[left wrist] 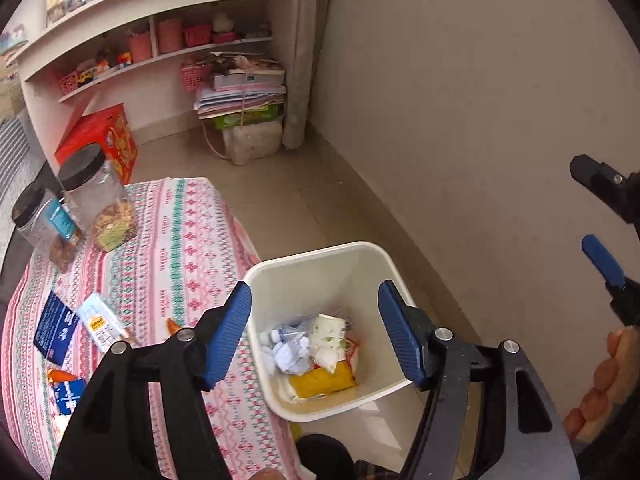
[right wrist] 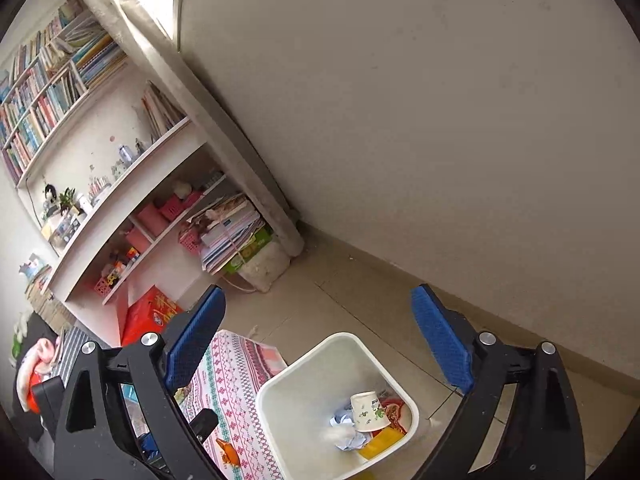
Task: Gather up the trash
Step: 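Grasp the dark blue medicine box with the left gripper while the right gripper grasps the milk carton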
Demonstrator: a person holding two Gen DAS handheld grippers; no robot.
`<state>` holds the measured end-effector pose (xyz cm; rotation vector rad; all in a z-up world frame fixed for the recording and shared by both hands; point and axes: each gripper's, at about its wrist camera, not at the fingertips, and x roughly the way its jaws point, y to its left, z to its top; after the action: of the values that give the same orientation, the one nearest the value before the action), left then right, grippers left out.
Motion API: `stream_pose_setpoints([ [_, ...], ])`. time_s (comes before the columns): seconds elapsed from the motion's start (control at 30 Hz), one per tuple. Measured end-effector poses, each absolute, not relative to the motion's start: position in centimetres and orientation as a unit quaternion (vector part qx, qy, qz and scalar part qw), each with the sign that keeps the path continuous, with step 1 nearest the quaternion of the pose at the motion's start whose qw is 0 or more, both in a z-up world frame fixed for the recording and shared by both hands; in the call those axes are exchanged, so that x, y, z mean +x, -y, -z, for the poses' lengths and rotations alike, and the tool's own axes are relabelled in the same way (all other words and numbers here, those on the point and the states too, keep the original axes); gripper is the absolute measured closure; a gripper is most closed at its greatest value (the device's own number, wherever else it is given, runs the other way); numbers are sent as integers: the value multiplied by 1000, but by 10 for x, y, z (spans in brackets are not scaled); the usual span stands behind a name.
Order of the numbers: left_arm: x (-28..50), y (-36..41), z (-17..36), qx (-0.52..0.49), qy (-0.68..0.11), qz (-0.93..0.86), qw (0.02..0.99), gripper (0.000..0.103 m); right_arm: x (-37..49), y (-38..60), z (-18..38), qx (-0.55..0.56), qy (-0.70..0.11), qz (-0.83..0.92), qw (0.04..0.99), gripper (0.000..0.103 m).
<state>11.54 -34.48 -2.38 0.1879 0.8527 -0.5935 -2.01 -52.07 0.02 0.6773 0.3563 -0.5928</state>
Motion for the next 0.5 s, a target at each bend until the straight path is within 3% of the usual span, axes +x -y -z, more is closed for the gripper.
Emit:
stream_pose_setpoints([
  [0.23, 123, 290, 35, 64, -424, 229, 874, 36, 8, 478, -12, 238, -201, 286, 906, 7],
  [0.4, 129, 256, 39, 60, -420, 196, 884, 25, 23, 448, -15, 204, -198, 277, 918, 7],
  [0.5, 136, 238, 45, 63, -423, 178, 886, 25, 39, 433, -11, 192, -222, 257, 921, 7],
])
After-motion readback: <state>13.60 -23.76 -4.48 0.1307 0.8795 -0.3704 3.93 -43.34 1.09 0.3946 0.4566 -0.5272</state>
